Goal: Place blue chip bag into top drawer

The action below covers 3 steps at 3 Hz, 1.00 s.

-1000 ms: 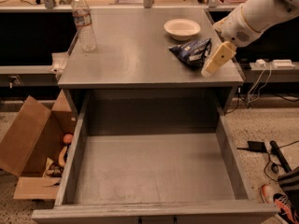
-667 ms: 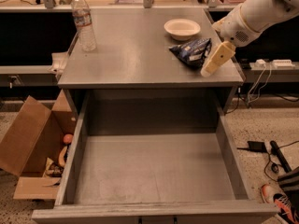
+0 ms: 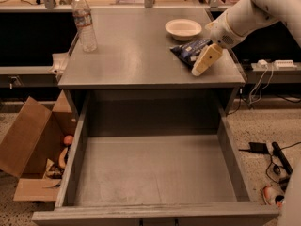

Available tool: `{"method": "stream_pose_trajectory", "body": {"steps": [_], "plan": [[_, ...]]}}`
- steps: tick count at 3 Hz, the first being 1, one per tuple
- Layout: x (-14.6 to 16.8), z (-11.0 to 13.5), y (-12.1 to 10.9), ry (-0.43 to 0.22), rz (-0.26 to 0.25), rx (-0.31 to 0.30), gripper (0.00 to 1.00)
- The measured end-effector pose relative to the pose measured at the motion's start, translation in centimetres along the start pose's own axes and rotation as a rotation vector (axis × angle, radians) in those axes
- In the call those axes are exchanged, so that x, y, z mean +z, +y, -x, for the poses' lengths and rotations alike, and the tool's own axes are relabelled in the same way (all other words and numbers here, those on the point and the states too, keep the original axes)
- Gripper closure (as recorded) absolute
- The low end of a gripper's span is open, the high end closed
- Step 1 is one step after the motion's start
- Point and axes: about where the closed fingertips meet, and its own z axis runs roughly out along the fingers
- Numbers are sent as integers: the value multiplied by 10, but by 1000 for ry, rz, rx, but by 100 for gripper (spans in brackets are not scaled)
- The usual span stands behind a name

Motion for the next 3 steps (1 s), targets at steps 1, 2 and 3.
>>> {"method": "stream_pose_trajectory", "body": {"steps": [1, 2, 3], "plan": [[11, -1, -3, 3, 7, -2, 0], [23, -6, -3, 18, 21, -1, 0], [37, -14, 2, 24, 47, -2, 16]]}}
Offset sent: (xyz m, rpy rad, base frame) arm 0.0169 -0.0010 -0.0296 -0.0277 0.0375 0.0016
